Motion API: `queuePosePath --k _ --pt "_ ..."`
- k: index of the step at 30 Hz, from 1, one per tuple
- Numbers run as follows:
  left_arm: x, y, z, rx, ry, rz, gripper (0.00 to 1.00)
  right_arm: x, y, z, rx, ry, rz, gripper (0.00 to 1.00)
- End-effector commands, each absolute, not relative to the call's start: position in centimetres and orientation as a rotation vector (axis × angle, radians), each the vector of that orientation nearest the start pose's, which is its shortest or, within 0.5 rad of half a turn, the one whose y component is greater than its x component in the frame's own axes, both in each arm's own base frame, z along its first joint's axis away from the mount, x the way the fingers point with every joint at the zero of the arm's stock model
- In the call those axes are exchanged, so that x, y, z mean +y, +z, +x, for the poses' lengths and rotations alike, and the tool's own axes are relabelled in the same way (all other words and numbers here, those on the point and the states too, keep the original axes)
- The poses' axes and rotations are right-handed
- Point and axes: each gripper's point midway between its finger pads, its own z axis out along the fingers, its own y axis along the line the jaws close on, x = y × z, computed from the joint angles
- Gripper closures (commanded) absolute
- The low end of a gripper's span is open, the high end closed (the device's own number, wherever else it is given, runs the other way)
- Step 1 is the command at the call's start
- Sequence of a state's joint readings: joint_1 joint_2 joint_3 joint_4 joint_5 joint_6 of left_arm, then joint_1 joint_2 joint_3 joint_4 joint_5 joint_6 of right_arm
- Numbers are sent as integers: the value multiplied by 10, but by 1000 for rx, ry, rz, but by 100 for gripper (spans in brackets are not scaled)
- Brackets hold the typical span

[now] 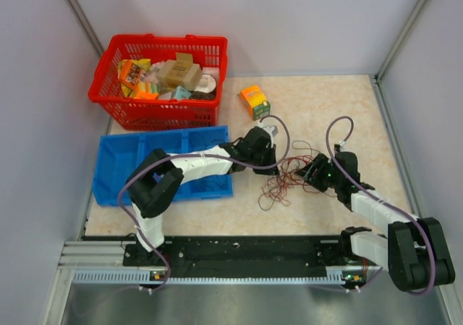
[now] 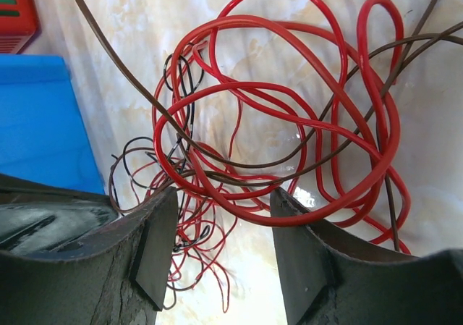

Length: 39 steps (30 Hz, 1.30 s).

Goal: Untangle the cables

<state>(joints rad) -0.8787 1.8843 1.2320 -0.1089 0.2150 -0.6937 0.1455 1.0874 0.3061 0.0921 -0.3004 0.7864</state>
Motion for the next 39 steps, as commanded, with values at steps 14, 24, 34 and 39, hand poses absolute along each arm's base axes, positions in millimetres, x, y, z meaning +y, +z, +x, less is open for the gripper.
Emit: queuePosePath --k 14,24,34,39 --pt "-400 138 271 2328 -1227 252 44 126 75 261 2206 908 538 44" --pt "-412 95 270 2440 -1255 202 53 125 70 263 2212 900 552 44" --pt "-422 86 271 2464 -1229 210 73 129 66 268 2223 921 546 44" --pt "-420 90 271 2462 -1206 220 72 131 64 268 2225 936 549 44"
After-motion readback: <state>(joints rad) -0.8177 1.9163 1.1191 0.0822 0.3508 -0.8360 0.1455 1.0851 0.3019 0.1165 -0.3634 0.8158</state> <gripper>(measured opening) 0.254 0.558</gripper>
